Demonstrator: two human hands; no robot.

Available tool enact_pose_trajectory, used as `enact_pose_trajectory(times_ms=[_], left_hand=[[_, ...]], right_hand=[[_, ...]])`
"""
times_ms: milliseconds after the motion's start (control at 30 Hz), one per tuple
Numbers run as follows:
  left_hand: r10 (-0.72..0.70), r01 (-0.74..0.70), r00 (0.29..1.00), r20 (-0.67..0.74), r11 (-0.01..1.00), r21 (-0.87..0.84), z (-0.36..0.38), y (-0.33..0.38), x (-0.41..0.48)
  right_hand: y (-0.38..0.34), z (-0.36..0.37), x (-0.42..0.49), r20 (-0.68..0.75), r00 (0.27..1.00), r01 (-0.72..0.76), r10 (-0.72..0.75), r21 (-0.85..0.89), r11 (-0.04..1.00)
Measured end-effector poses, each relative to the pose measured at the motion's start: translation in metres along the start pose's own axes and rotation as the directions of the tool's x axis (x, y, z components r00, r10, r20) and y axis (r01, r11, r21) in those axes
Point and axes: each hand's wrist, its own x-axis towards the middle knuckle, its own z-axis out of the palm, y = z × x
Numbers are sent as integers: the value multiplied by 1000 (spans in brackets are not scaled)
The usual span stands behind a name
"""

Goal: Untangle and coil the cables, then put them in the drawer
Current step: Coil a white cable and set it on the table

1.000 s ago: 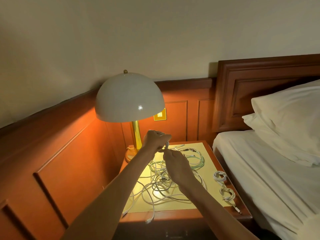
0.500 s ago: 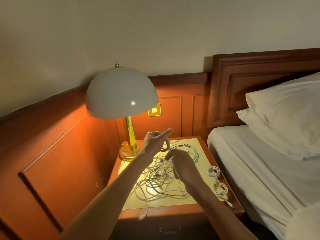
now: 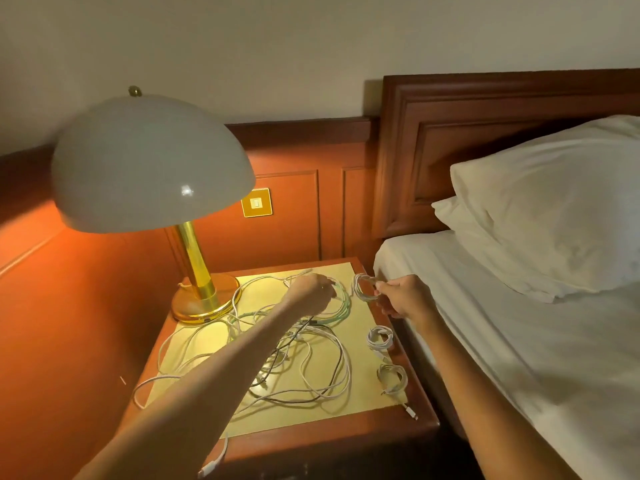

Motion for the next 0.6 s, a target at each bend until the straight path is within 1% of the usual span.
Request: enact_pose_trajectory(times_ms=[67, 133, 167, 233, 333, 467, 600], left_hand=[[104, -86, 993, -60, 965, 250, 19, -9, 21], [193, -146, 979, -60, 881, 450, 40, -15, 37], [210, -158, 977, -41, 840, 520, 50, -18, 45], [215, -170, 977, -7, 790, 589, 64, -21, 58], [238, -196, 971, 24, 733, 652, 74, -24, 68], [306, -229, 952, 18, 672, 704, 75, -27, 74], [359, -245, 933, 9, 618, 747, 74, -33, 74]], right_hand=[[16, 5, 31, -20, 998, -68, 66, -151, 986], [31, 17, 57, 34, 991, -110, 126, -298, 948], [39, 23, 67, 69, 987, -114, 148, -361, 926], [51, 35, 84, 123, 978, -95, 168, -455, 885], [60, 49, 101, 149, 979, -45, 141, -513, 857], [66, 65, 109, 118, 992, 37, 34, -554, 832], [71, 67, 105, 154, 984, 157, -86, -539, 828]])
